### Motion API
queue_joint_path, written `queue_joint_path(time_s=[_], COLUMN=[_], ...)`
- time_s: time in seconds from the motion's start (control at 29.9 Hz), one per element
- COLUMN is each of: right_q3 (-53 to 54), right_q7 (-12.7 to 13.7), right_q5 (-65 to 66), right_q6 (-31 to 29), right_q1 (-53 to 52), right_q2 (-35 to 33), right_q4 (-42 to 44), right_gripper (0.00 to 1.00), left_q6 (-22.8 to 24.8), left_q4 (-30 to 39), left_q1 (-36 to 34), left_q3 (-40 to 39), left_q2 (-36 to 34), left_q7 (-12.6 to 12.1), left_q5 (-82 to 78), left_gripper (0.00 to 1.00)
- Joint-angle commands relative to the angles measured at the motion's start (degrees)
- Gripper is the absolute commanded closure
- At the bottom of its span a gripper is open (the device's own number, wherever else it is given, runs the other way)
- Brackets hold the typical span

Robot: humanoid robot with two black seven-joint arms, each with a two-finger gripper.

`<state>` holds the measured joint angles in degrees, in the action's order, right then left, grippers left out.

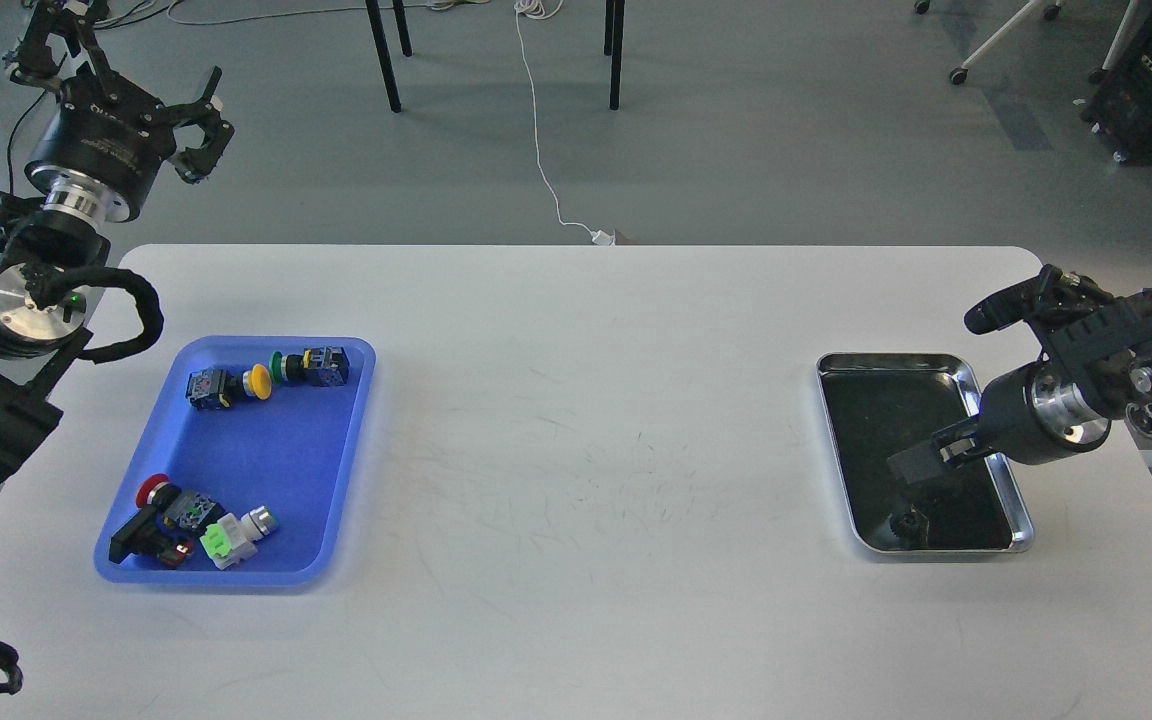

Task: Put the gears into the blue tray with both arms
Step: 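Lower the right gripper and grasp a small black part on the mat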

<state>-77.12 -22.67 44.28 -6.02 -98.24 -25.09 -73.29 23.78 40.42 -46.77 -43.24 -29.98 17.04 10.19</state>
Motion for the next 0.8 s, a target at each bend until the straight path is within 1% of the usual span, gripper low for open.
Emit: queue_joint_path(time_s=[0.0, 0.17, 0.5, 0.77], right_q3=[0.04, 0.13, 0.83, 0.92], right_q7=[0.43, 0.26, -0.09, -0.27], right_q5=[0.10, 0.10, -0.07, -0.07], right_q6=[0.04, 0.13, 0.31, 0.31], right_q1=[2.00, 2.96, 4.37, 6.30], right_q2=[0.83, 2.15, 3.73, 4.08], right_q4=[0.77, 0.78, 1.04, 1.65], right_gripper=[0.38, 0.44, 0.44, 0.48], left_q6=[-0.05, 0.13, 0.13, 0.21], left_q4=[0.00, -0.96, -1.05, -1.66], left_q1=[0.19, 0.19, 0.19, 0.27], left_q3=[0.00, -0.09, -0.09, -0.09], left_q2=[-0.78, -1.83, -2.36, -2.54], left_q7=[0.01, 0.10, 0.10, 0.10], left_q5=[0.01, 0.10, 0.10, 0.10], left_gripper=[0.02, 0.02, 0.02, 0.02])
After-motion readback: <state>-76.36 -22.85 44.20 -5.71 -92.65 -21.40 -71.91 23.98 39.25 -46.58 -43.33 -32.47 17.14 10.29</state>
